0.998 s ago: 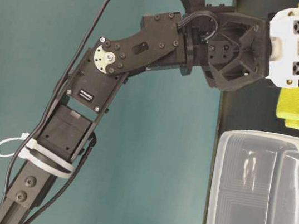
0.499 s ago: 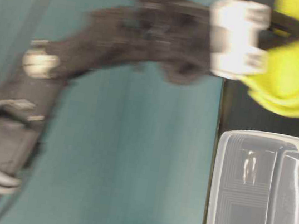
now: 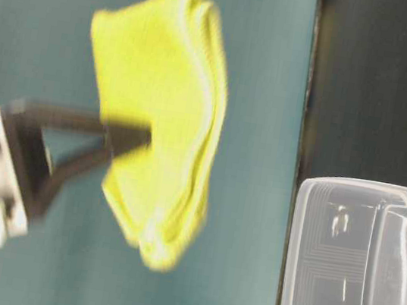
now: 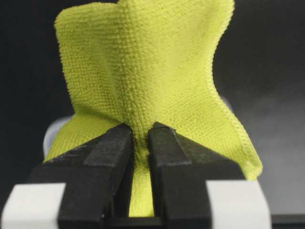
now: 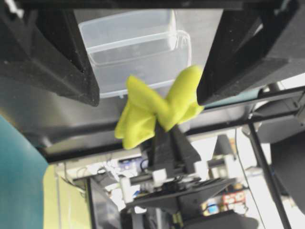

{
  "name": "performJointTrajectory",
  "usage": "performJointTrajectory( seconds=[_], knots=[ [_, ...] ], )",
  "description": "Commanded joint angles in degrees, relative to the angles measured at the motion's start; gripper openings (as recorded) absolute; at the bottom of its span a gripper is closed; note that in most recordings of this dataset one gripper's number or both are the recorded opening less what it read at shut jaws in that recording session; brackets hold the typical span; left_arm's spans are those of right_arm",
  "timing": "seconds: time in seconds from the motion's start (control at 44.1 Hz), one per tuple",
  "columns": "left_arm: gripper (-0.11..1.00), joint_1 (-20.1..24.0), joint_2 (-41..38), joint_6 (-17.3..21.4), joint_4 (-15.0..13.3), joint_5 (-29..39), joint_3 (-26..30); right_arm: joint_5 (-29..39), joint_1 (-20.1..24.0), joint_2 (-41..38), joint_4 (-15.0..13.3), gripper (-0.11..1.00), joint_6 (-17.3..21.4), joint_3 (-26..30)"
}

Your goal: Place the yellow towel into the container with the left arm.

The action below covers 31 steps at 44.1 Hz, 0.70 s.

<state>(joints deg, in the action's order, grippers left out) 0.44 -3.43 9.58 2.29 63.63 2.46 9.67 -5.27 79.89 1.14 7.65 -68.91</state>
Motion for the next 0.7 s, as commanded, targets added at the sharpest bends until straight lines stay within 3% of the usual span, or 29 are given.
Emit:
performJointTrajectory(
  seconds=[0.0,0.249,0.68],
  knots=[
    [0.07,0.62,4.57,-0.26,0.18,-0.88,-5.36,-0.62,-0.18,-0.53,0.18,0.80,0.18,0.79],
    [0.07,2.02,9.40,-0.26,0.18,-6.86,-14.77,-1.05,-0.18,-0.70,0.18,0.80,1.67,0.79],
    [0.07,1.76,8.17,-0.35,0.18,-8.35,-18.28,-3.87,-0.18,-1.23,0.18,0.80,1.67,0.35]
  ],
)
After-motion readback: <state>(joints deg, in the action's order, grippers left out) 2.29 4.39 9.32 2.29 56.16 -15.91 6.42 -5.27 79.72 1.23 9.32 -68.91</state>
